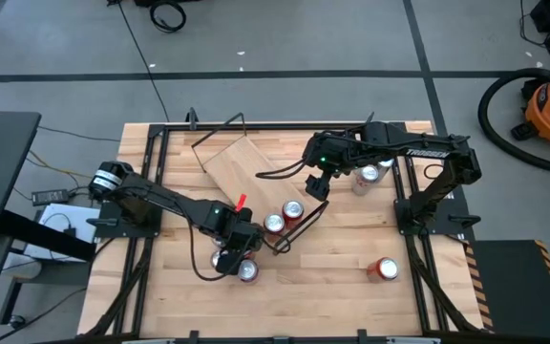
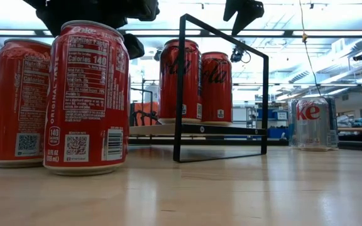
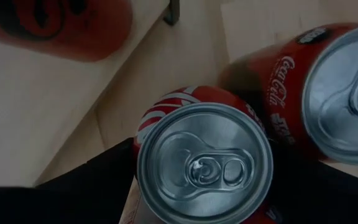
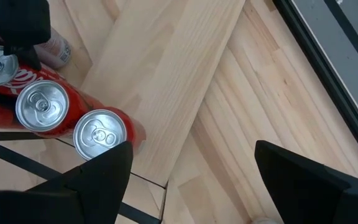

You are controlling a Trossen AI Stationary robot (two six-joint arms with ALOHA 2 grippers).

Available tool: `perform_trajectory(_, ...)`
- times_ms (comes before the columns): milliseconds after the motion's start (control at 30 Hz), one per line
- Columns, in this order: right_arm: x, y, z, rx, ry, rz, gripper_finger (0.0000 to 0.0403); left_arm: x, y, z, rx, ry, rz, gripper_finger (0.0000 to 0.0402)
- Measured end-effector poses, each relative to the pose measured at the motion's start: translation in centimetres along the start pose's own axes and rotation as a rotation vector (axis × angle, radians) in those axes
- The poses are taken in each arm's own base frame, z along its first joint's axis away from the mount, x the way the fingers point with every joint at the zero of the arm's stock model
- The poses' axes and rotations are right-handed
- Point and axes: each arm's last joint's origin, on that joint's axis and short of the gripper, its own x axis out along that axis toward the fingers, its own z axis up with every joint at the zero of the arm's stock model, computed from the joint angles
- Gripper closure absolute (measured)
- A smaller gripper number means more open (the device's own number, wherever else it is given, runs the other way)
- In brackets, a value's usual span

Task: Place canned beverage on shelf
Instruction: Put the top red and white soda can on the shelf

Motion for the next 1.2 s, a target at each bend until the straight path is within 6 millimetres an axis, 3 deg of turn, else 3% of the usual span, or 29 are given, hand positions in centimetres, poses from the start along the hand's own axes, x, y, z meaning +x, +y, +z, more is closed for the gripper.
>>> perform_trajectory(400,0.0,0.0,-0.1,-0.003,0.009,-0.005,0.0055,-1.6,2.6,0.4,-0.117,0.044,-0.003,0.0080)
perform_trajectory(900,0.0,-0.1,-0.2,-0.007,0.016,-0.010,0.0055,-5.7,5.1,1.6,-0.134,0.030,0.000,0.0080)
perform_trajectory(1200,0.0,-0.1,-0.2,-0.012,0.019,-0.012,0.0055,-8.0,8.1,1.7,-0.136,0.017,0.043,0.0081)
